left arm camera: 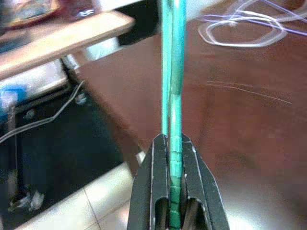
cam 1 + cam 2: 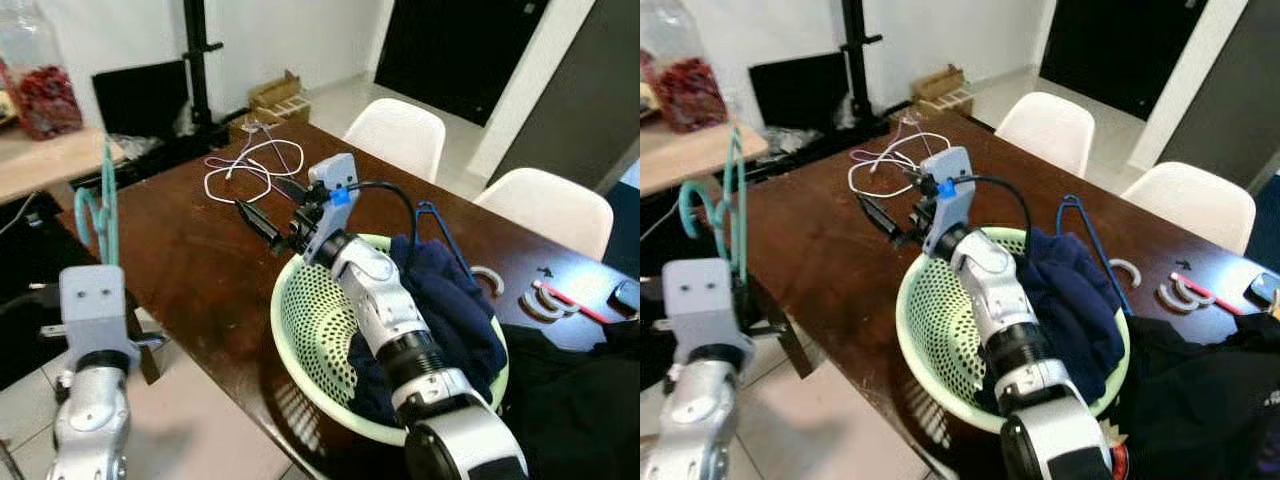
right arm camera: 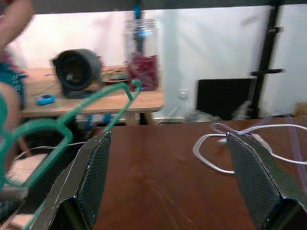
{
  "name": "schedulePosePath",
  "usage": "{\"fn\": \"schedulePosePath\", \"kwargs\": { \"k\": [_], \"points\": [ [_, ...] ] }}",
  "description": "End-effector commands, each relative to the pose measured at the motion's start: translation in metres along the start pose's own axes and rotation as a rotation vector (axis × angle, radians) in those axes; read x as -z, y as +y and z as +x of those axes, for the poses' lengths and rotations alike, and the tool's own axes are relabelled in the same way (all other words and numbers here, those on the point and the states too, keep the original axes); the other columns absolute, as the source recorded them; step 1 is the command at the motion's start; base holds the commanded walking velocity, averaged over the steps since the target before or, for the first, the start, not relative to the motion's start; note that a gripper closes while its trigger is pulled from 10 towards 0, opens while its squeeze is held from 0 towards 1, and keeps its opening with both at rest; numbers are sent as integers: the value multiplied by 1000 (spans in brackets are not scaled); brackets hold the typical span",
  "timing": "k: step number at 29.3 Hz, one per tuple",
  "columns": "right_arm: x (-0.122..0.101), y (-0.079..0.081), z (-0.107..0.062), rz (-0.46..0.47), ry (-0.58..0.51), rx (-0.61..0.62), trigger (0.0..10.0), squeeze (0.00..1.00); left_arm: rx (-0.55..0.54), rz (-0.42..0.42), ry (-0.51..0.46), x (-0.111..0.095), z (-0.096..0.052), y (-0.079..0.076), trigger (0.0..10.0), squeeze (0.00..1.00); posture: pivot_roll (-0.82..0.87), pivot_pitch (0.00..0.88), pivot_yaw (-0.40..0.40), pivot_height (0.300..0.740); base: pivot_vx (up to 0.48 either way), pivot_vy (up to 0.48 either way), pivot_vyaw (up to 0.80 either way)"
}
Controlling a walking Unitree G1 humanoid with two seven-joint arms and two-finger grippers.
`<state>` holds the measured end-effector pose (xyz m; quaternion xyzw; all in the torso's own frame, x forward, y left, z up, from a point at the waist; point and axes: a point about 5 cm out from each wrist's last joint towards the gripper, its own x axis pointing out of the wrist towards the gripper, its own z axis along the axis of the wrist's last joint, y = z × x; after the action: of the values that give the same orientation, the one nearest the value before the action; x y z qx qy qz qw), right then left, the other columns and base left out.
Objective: Hang hanger
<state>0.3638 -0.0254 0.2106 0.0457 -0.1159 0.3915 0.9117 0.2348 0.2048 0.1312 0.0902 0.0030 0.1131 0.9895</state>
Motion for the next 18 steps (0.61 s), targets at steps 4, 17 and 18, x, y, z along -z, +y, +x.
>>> {"fn": "schedulePosePath", "kwargs": {
  "k": [4,17,18],
  "points": [
    [-15,-20,-9,-149,65,20,10000,0,281,-29,121,33,-33,-46,10000,0,185,0,-71,740,0,0,-400],
    [-30,-33,-41,-442,388,-197,10000,0,306,-46,143,44,-43,-53,10000,0,168,0,-65,740,0,0,0],
    [-30,-31,-44,-439,418,-216,10000,0,290,-38,133,44,-41,-50,10000,0,168,0,-65,740,0,0,0]
  ]
}}
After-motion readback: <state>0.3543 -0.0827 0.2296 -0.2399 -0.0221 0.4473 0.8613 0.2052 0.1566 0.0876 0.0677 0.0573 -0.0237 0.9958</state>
